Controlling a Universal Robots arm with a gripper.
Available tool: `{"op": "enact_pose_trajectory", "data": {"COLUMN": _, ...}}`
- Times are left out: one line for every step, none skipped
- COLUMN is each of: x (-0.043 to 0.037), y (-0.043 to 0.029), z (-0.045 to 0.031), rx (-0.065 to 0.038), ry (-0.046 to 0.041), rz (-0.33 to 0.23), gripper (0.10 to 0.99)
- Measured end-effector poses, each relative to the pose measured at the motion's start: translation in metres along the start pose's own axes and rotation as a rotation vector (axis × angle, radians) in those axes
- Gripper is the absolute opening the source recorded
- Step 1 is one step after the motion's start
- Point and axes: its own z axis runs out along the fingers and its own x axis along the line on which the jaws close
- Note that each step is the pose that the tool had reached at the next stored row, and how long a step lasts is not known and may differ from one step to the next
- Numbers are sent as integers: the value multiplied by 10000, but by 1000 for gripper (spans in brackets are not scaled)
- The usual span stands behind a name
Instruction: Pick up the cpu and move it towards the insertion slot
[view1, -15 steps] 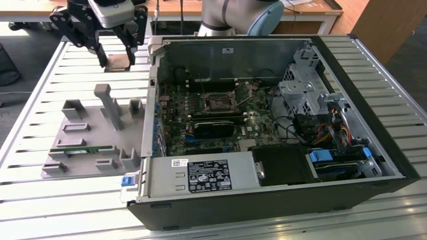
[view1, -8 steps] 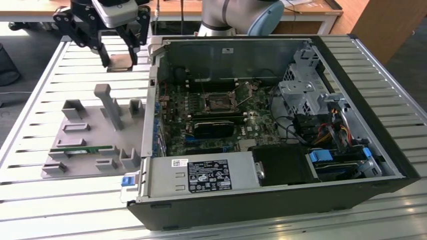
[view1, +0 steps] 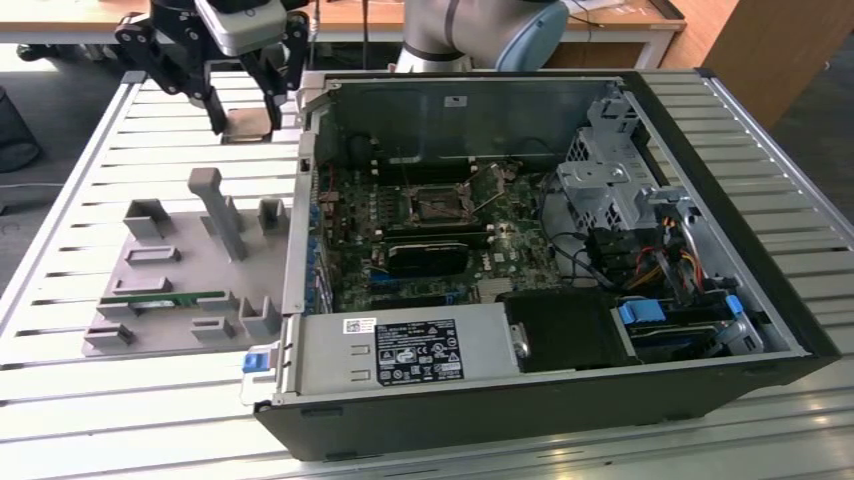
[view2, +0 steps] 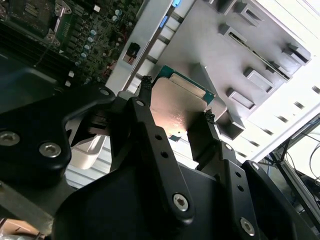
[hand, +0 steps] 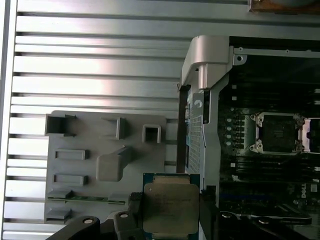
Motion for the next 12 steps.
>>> {"op": "enact_pose_trajectory", "data": {"x": -8, "y": 0, "z": 0, "rx": 0, "ry": 0, "rz": 0, "gripper": 541}}
{"op": "enact_pose_trajectory", "data": {"x": -17, "y": 0, "z": 0, "rx": 0, "ry": -1, "rz": 0, "gripper": 541}}
{"op": "enact_pose_trajectory", "data": {"x": -25, "y": -1, "z": 0, "rx": 0, "ry": -1, "rz": 0, "gripper": 541}}
{"op": "enact_pose_trajectory", "data": {"x": -33, "y": -1, "z": 1, "rx": 0, "ry": -1, "rz": 0, "gripper": 541}}
{"op": "enact_pose_trajectory", "data": {"x": -40, "y": -1, "z": 0, "rx": 0, "ry": -1, "rz": 0, "gripper": 541}}
{"op": "enact_pose_trajectory", "data": {"x": -49, "y": -1, "z": 0, "rx": 0, "ry": 0, "rz": 0, "gripper": 541}}
{"op": "enact_pose_trajectory", "data": {"x": -56, "y": -1, "z": 0, "rx": 0, "ry": 0, "rz": 0, "gripper": 541}}
{"op": "enact_pose_trajectory", "data": {"x": -65, "y": -1, "z": 1, "rx": 0, "ry": -1, "rz": 0, "gripper": 541}}
{"op": "enact_pose_trajectory", "data": {"x": -73, "y": -1, "z": 1, "rx": 0, "ry": -1, "rz": 0, "gripper": 541}}
{"op": "enact_pose_trajectory", "data": {"x": -81, "y": -1, "z": 1, "rx": 0, "ry": -1, "rz": 1, "gripper": 541}}
{"op": "enact_pose_trajectory", "data": {"x": -90, "y": -2, "z": 1, "rx": 0, "ry": -1, "rz": 0, "gripper": 541}}
{"op": "enact_pose_trajectory", "data": {"x": -101, "y": -2, "z": 1, "rx": 0, "ry": -1, "rz": 1, "gripper": 541}}
